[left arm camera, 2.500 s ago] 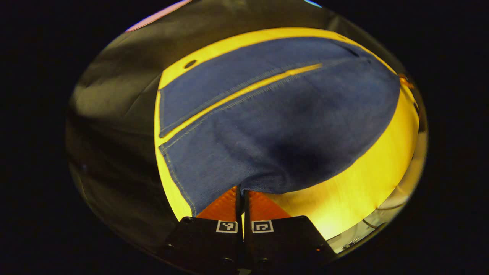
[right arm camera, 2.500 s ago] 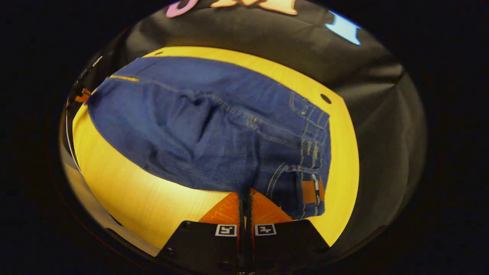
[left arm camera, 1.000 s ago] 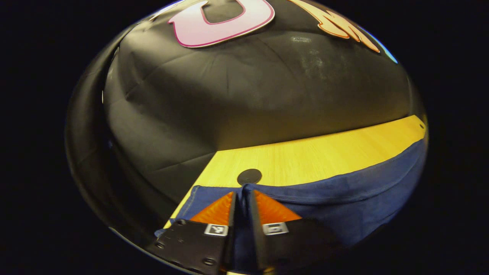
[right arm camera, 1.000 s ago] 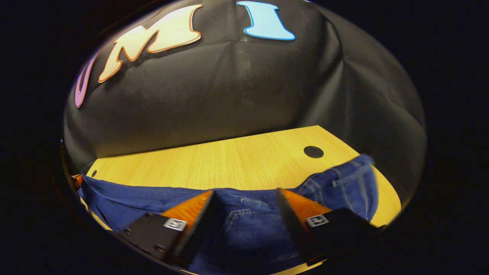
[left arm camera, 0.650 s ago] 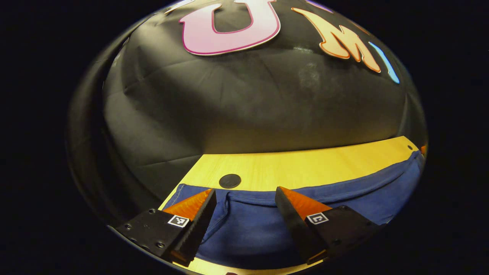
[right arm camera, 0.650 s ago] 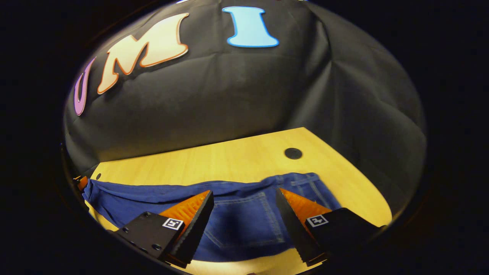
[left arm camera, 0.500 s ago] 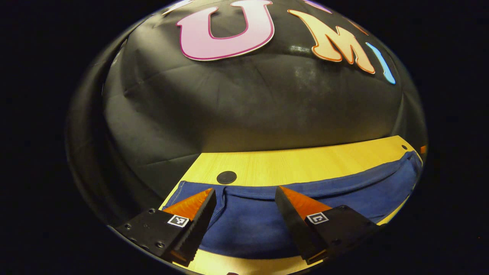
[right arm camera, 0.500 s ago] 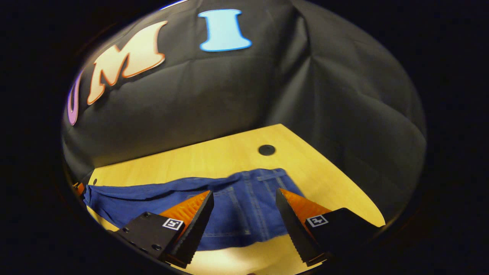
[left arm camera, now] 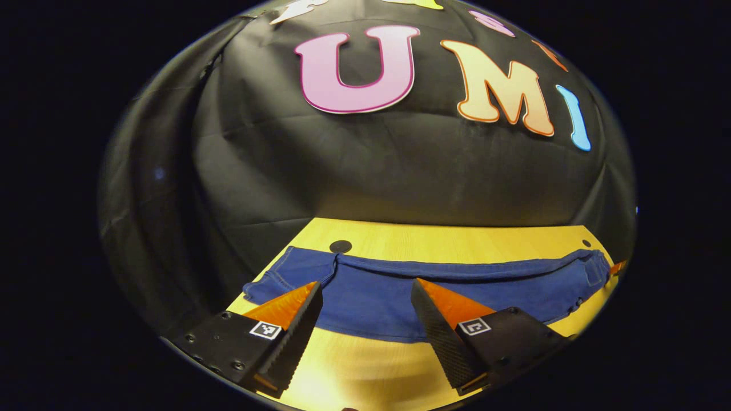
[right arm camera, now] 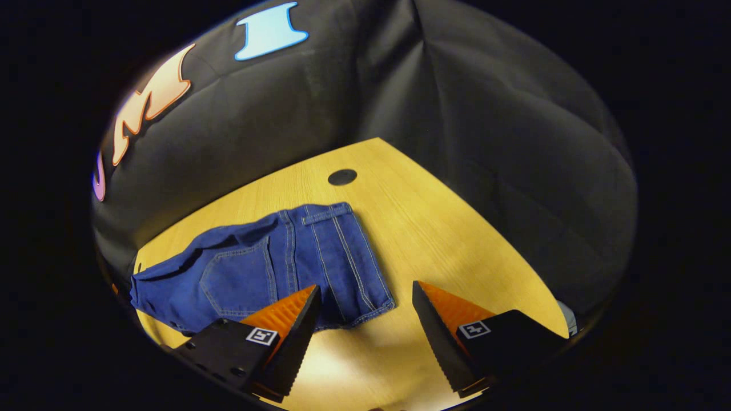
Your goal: Grasp the waist and the cuffs of the jeans and fold them to make the two legs overlap; first hold the waist and fold one-third of the jeans toward the cuffs, then hold the cuffs and fold the remaining one-third in the same direction to finish folding.
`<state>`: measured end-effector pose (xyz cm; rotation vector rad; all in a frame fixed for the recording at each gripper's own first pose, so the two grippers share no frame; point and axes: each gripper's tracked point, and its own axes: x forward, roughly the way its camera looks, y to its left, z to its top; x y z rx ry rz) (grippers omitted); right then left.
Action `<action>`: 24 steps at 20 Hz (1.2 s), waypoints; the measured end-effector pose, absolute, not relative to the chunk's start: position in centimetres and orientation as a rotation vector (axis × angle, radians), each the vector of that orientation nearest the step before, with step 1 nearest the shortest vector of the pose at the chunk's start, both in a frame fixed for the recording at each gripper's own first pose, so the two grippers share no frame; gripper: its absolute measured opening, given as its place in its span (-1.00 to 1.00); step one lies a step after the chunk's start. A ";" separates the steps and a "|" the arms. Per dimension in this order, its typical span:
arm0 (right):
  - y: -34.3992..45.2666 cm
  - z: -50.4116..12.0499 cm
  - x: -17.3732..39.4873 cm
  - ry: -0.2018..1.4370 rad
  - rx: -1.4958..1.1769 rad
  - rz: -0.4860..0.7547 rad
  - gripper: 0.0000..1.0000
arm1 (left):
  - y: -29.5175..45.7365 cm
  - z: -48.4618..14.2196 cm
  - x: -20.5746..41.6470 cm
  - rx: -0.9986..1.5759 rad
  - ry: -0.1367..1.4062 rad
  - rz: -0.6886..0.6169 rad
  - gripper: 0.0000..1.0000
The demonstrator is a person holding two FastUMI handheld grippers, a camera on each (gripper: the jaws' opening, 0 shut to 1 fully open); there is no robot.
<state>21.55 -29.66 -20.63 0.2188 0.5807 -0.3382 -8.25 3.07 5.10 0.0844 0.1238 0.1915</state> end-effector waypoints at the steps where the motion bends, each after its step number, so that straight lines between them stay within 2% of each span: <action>1: -29.6 -20.9 21.5 0.582 0.222 -0.319 0.97 | 2.7 5.2 -9.3 0.080 0.116 0.209 0.92; 4: -29.0 -20.7 21.4 0.567 0.224 -0.273 0.97 | 1.4 5.5 -11.5 0.066 0.102 0.244 0.92; 5: -29.0 -21.1 21.5 0.574 0.220 -0.257 0.89 | 1.0 5.4 -12.1 0.064 0.098 0.249 0.92; 6: -29.0 -21.4 21.5 0.584 0.214 -0.254 0.97 | 0.6 5.3 -12.4 0.064 0.103 0.252 0.92; 9: -28.6 -21.6 21.8 0.579 0.223 -0.245 0.97 | -0.1 5.4 -13.3 0.066 0.105 0.257 0.92; 15: -28.7 -21.7 21.9 0.565 0.209 -0.258 0.79 | -0.7 6.0 -13.2 0.104 0.104 0.237 0.92; 19: -27.8 -22.1 22.2 0.569 0.218 -0.239 0.43 | -1.7 5.2 -12.0 0.094 0.121 0.172 0.91; 22: -27.5 -22.3 22.5 0.573 0.268 -0.265 -0.13 | -2.4 4.7 -11.0 0.085 0.134 0.114 0.91; 23: -27.5 -22.2 22.4 0.575 0.286 -0.273 -0.14 | -2.5 4.4 -10.8 0.080 0.142 0.094 0.91; 24: -27.6 -22.1 22.5 0.565 0.300 -0.287 -0.34 | -2.5 4.0 -10.5 0.078 0.157 0.078 0.91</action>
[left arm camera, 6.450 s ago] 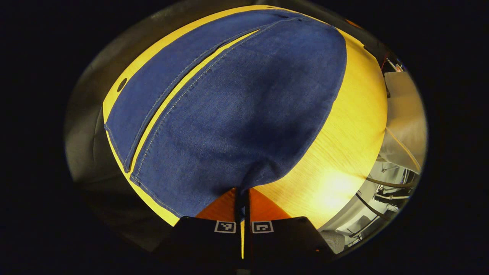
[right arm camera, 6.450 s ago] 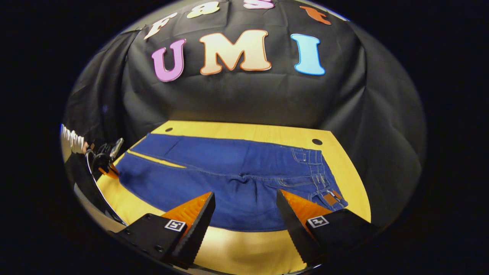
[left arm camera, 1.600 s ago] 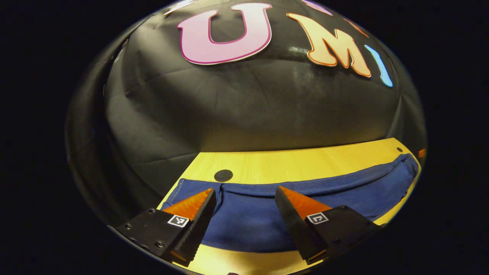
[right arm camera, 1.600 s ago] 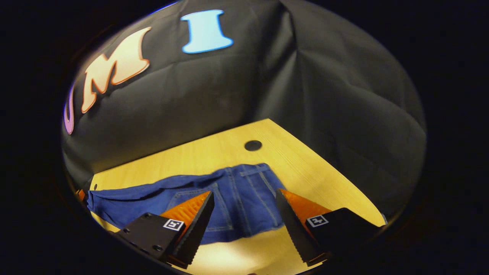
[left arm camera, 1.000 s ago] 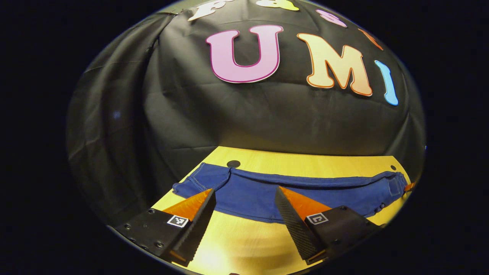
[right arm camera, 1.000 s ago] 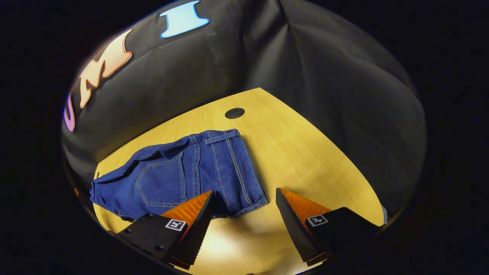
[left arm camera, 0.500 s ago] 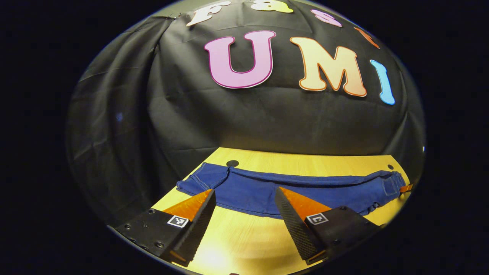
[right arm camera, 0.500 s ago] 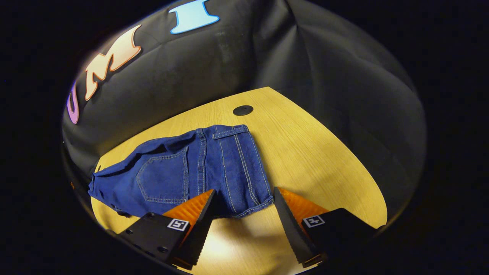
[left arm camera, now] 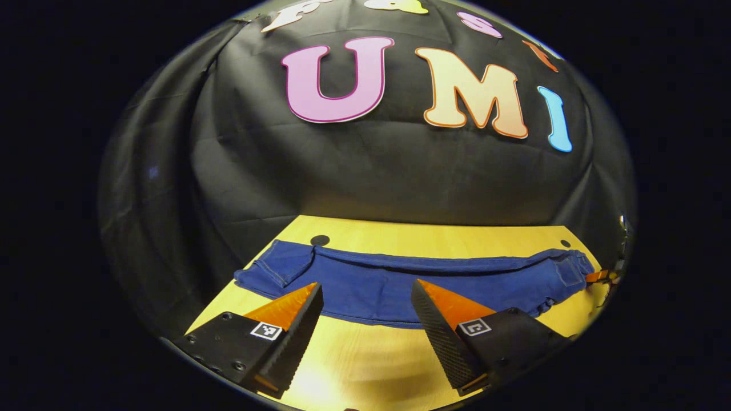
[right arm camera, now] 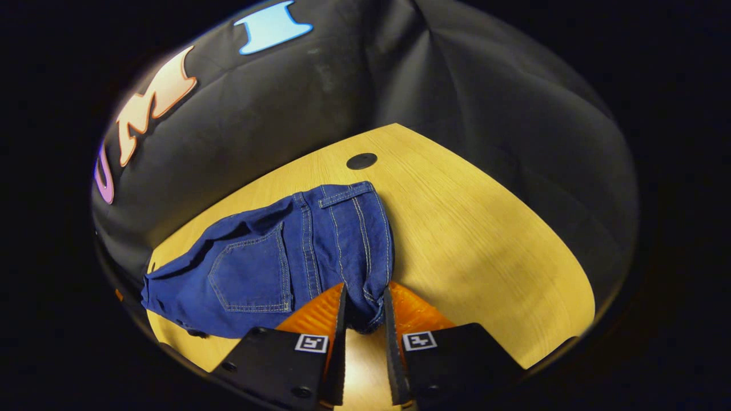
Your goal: Grasp the waist and the cuffs of the jeans and fold them to make the two legs overlap; first hold the waist and fold one-third of the jeans toward the cuffs, then hold the cuffs and fold the remaining one-third in the same direction to finish folding.
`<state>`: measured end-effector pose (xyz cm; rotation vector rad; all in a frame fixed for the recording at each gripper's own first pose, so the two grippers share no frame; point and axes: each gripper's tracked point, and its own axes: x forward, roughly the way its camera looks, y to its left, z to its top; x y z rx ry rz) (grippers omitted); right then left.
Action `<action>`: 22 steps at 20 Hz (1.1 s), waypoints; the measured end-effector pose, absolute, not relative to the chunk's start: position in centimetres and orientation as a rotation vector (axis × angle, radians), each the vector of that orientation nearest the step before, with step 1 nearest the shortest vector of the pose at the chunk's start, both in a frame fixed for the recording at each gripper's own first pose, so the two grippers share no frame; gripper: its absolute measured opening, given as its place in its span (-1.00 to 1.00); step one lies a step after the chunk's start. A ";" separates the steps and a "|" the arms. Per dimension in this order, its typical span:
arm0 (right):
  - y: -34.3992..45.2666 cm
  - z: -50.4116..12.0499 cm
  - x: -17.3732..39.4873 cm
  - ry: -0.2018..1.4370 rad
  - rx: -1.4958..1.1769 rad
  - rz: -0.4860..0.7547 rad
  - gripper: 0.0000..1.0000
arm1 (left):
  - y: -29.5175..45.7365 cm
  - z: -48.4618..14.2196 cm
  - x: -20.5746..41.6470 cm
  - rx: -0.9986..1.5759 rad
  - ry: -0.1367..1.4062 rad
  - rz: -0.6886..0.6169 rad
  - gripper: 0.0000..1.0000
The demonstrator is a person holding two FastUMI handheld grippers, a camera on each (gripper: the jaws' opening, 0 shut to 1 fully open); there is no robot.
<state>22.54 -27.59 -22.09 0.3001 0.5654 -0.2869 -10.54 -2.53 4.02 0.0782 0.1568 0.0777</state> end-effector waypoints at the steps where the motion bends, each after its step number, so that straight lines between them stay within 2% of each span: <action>1: -27.6 -22.3 22.7 0.559 0.305 -0.296 -0.46 | -2.2 3.6 -10.3 0.081 0.168 0.068 0.91; 2: -27.4 -22.0 22.7 0.556 0.298 -0.304 -0.63 | -2.0 3.5 -10.0 0.086 0.176 0.060 0.91; 3: -27.3 -21.8 22.7 0.538 0.284 -0.308 -0.65 | -1.8 3.5 -10.0 0.091 0.180 0.050 0.92; 4: -27.4 -21.2 23.0 0.516 0.255 -0.299 -0.84 | -1.4 3.4 -9.8 0.093 0.183 0.042 0.92; 6: -27.1 -20.1 22.7 0.486 0.256 -0.281 -0.91 | -0.8 3.4 -9.7 0.093 0.192 0.030 0.91; 12: -24.4 -13.6 24.4 0.333 0.422 -0.227 -0.92 | 1.4 3.7 -9.7 0.082 0.183 0.035 0.91; 22: -10.6 -2.6 25.6 0.131 0.661 0.146 -0.95 | 3.1 4.0 -9.0 0.067 0.167 0.019 0.91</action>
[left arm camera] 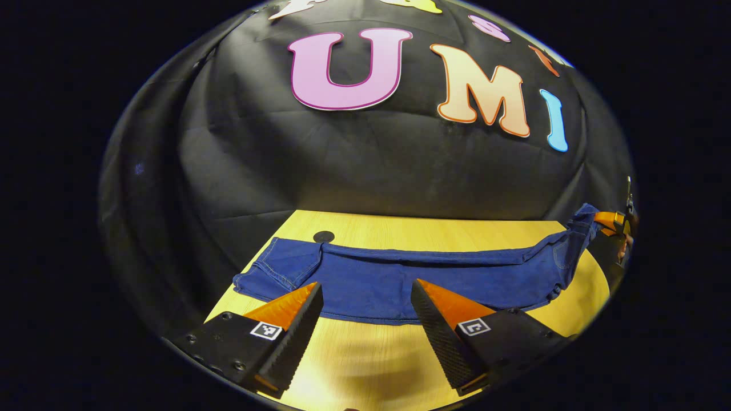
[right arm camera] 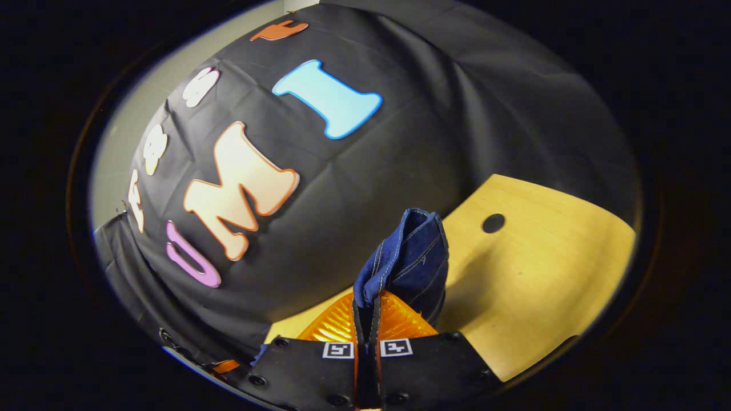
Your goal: Grasp the waist and the cuffs of the jeans and fold them to make the two legs overlap; first hold the waist and fold one-third of the jeans toward the cuffs, then hold the cuffs and fold the remaining one-third in the same direction to finish folding.
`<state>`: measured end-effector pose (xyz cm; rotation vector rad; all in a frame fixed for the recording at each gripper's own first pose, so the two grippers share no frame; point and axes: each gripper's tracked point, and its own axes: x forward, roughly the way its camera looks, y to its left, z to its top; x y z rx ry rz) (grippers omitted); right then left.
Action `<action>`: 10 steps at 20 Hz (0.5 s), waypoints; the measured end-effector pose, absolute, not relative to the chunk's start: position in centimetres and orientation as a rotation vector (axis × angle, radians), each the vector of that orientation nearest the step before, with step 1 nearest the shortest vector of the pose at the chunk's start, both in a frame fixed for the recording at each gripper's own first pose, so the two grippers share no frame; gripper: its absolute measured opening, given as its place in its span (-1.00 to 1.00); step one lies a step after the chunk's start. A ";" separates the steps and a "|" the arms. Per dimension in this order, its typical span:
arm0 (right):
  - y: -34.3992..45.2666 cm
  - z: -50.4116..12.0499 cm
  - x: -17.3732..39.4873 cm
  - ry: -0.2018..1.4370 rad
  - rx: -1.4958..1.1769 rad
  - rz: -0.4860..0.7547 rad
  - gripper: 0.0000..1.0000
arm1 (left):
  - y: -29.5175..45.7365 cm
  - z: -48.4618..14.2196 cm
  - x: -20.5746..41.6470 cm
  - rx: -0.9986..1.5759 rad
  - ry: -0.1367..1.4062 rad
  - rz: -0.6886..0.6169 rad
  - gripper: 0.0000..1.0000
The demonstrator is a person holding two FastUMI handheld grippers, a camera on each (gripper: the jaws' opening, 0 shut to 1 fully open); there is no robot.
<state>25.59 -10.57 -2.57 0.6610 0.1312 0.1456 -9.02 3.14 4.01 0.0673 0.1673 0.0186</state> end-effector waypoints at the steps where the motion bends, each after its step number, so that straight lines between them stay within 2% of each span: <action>1: -9.1 -1.6 25.5 0.118 0.665 0.183 -0.96 | 3.3 4.0 -8.9 0.062 0.165 0.017 0.90; 5: -2.7 0.5 24.9 0.094 0.633 0.330 -0.96 | 3.8 3.8 -8.6 0.044 0.164 0.011 0.90; 9: 4.3 -3.0 24.4 0.150 0.552 0.407 -0.96 | 4.2 3.3 -8.1 0.030 0.168 0.002 0.90; 10: 6.1 -4.3 24.4 0.168 0.524 0.415 -0.96 | 4.2 3.4 -8.0 0.027 0.165 -0.002 1.00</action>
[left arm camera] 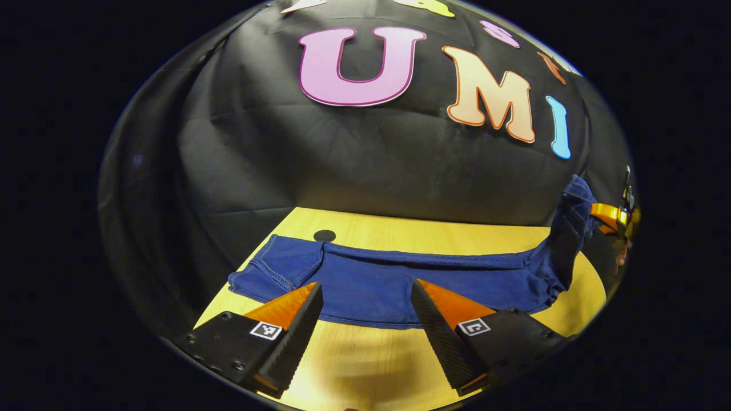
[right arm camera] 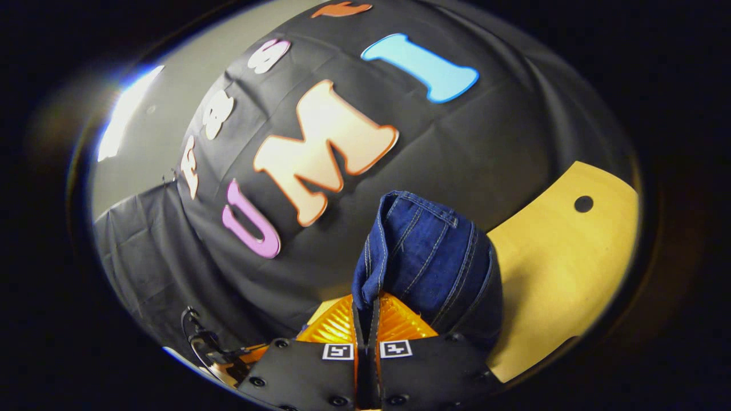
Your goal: Grasp the waist and the cuffs of the jeans and fold them to make the two legs overlap; first hold the waist and fold one-third of the jeans toward the cuffs, then hold the cuffs and fold the remaining one-third in the same direction to finish folding.
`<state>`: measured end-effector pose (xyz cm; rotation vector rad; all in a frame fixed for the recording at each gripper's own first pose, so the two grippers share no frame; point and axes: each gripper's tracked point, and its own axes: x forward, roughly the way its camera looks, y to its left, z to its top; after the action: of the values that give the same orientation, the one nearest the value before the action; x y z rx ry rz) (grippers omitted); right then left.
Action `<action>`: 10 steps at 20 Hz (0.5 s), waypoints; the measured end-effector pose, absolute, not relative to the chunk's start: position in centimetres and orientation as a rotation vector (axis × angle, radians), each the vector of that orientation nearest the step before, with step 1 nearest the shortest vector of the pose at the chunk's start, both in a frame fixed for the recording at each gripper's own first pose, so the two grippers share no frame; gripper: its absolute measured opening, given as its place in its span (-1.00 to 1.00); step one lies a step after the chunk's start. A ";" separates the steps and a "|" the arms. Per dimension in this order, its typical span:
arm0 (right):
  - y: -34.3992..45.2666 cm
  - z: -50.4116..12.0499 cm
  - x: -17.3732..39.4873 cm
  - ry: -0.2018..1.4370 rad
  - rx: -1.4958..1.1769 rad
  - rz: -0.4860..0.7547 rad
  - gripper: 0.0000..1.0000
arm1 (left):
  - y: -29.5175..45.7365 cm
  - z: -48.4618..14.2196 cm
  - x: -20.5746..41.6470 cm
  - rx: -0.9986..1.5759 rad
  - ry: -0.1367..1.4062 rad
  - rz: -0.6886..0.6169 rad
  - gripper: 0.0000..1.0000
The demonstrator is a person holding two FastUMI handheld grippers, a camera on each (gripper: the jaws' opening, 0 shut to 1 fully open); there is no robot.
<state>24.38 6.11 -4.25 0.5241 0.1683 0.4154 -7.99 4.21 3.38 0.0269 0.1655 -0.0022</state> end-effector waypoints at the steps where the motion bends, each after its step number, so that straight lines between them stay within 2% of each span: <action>1: 7.8 -5.6 24.2 0.189 0.502 0.424 -0.96 | 4.3 3.4 -7.8 0.021 0.160 -0.005 0.90; 6: 15.3 -11.9 25.1 0.265 0.449 0.453 -0.96 | 4.7 3.6 -7.1 -0.029 0.124 -0.012 0.88; 10: 18.8 -16.9 26.4 0.329 0.373 0.430 -0.95 | 6.6 3.3 -7.0 -0.084 0.112 0.002 0.89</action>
<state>26.40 18.76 -16.94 0.3729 0.3290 0.4299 -6.98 6.63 3.29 -0.0844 0.1119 0.0021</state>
